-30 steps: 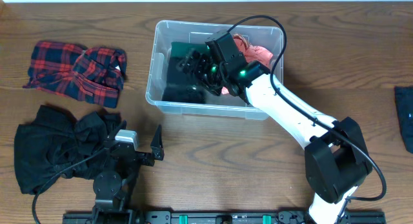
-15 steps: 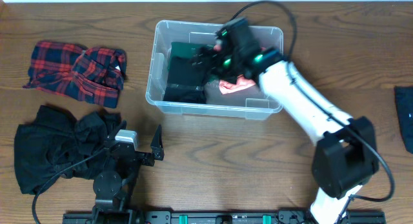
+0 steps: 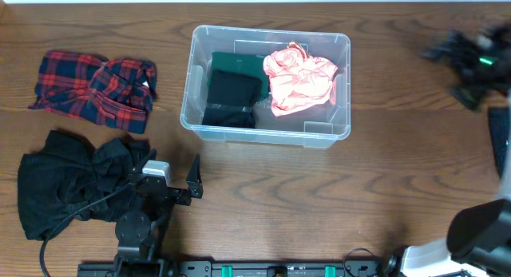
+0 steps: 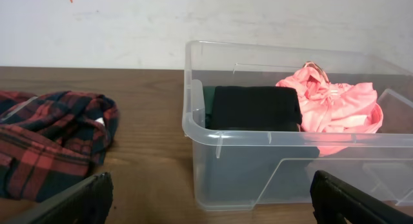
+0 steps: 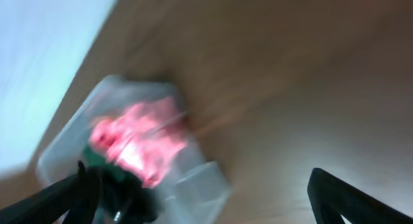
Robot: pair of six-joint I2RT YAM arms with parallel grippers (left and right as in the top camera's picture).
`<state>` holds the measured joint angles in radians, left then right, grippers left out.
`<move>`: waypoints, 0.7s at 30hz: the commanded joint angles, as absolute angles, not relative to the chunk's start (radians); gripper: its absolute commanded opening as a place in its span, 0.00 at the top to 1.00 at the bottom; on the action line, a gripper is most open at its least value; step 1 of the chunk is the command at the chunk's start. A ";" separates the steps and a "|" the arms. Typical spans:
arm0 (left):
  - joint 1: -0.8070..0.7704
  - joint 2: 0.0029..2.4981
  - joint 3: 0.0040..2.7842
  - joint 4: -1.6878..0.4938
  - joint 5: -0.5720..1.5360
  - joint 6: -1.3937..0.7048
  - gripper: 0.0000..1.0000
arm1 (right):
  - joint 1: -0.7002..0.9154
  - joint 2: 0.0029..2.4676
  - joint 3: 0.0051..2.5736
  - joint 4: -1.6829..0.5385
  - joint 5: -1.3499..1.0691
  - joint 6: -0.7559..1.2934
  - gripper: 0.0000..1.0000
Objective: Pack container
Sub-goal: 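Open the right gripper and move it back to the right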
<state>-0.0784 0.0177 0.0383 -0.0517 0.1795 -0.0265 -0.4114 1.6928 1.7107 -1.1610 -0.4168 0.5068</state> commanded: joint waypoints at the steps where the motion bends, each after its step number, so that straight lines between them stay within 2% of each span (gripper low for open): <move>1: -0.073 0.018 0.010 -0.065 0.183 -0.031 0.02 | -0.587 1.687 1.669 -1.194 -0.362 0.474 0.01; 5: -0.073 0.018 0.010 -0.065 0.183 -0.031 0.02 | -0.783 1.687 1.593 -1.205 -0.366 0.482 0.01; 9: -0.073 0.018 0.010 -0.065 0.183 -0.031 0.02 | -0.902 1.686 1.504 -1.205 -0.386 0.484 0.02; 21: -0.073 0.018 0.010 -0.065 0.183 -0.031 0.02 | -1.038 1.633 1.330 -1.119 -0.294 0.486 0.01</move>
<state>-0.0784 0.0177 0.0383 -0.0517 0.1799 -0.0265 -0.9955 1.6714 1.3540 -1.1320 -0.3428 0.4786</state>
